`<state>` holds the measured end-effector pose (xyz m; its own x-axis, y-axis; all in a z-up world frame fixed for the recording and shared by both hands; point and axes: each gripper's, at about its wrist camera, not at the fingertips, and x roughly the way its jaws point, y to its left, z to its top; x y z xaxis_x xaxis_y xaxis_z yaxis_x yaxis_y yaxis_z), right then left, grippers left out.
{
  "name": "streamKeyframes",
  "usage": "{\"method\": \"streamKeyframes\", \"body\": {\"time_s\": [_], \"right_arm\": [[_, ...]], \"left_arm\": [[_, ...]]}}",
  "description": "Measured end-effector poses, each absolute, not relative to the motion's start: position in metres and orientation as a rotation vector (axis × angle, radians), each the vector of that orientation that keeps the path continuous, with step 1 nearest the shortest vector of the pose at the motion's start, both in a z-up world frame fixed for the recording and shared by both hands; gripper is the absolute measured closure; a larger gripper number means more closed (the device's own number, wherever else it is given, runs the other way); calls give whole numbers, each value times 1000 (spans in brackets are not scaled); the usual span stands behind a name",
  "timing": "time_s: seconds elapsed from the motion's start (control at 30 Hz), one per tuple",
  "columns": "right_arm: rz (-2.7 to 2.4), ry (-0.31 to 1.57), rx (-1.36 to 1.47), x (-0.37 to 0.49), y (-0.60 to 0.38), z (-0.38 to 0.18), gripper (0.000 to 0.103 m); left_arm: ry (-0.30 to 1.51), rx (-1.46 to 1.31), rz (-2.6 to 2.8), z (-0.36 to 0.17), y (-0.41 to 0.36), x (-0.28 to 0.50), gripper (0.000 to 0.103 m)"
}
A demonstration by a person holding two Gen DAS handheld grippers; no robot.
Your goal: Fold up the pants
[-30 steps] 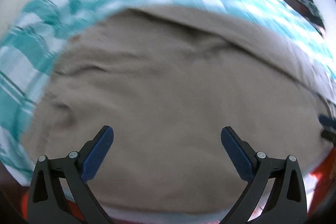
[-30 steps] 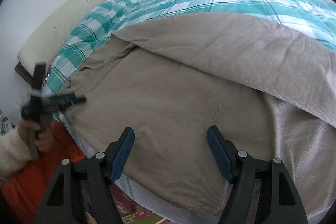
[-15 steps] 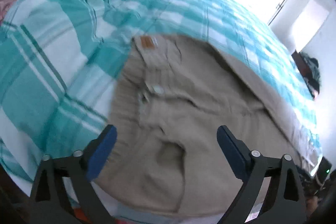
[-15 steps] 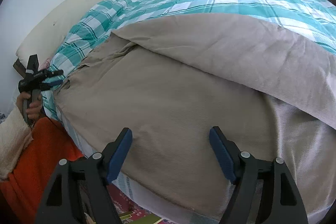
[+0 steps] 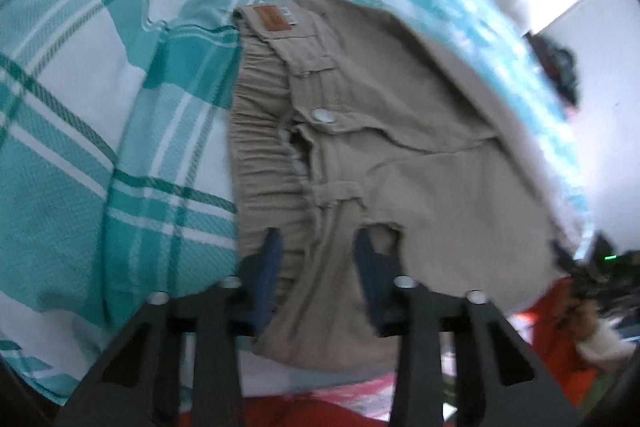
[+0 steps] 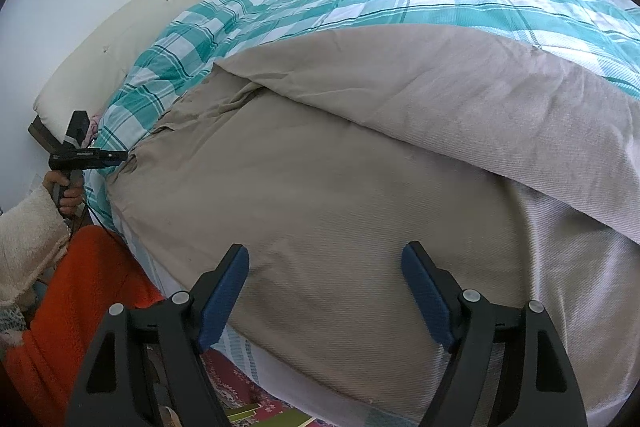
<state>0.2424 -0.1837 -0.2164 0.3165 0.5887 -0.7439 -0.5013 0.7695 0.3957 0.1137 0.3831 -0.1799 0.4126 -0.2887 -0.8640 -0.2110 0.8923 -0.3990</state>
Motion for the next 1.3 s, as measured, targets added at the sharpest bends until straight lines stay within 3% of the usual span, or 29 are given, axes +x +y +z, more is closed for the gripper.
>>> {"method": "streamKeyframes", "body": {"time_s": [0.17, 0.33, 0.37, 0.43, 0.5, 0.67, 0.8, 0.83, 0.87, 0.97, 1.0, 1.2, 1.3], "right_arm": [[719, 1020, 93, 241, -182, -216, 20], [718, 1019, 84, 240, -183, -215, 19], [719, 1019, 87, 240, -184, -214, 19], [721, 1020, 93, 240, -185, -214, 19], [723, 1020, 94, 240, -185, -214, 19], [724, 1021, 97, 241, -185, -214, 19], [723, 1042, 148, 242, -196, -203, 20], [716, 1033, 193, 241, -204, -198, 20], [698, 1008, 290, 240, -222, -191, 20], [622, 955, 543, 240, -270, -187, 18], [579, 941, 658, 241, -292, -191, 17], [341, 893, 908, 254, -351, -209, 17], [246, 874, 1010, 260, -366, -213, 18]], "left_arm": [[1222, -374, -49, -189, 362, 123, 67], [1230, -452, -38, -192, 369, 127, 60], [1237, -463, -48, -192, 369, 126, 63], [1244, -477, -64, -192, 370, 124, 88], [1228, -442, -41, -188, 368, 121, 99], [1212, -241, 268, -184, 369, 118, 103], [1201, -283, 368, -180, 375, 103, 100], [1173, -290, 362, -173, 371, 98, 99], [1141, -299, 344, -164, 365, 93, 90], [1055, -285, 326, -138, 344, 82, 38], [1030, -274, 322, -130, 337, 81, 31], [1004, -219, 243, -108, 287, 105, 29], [1006, -197, 181, -106, 259, 121, 24]]}}
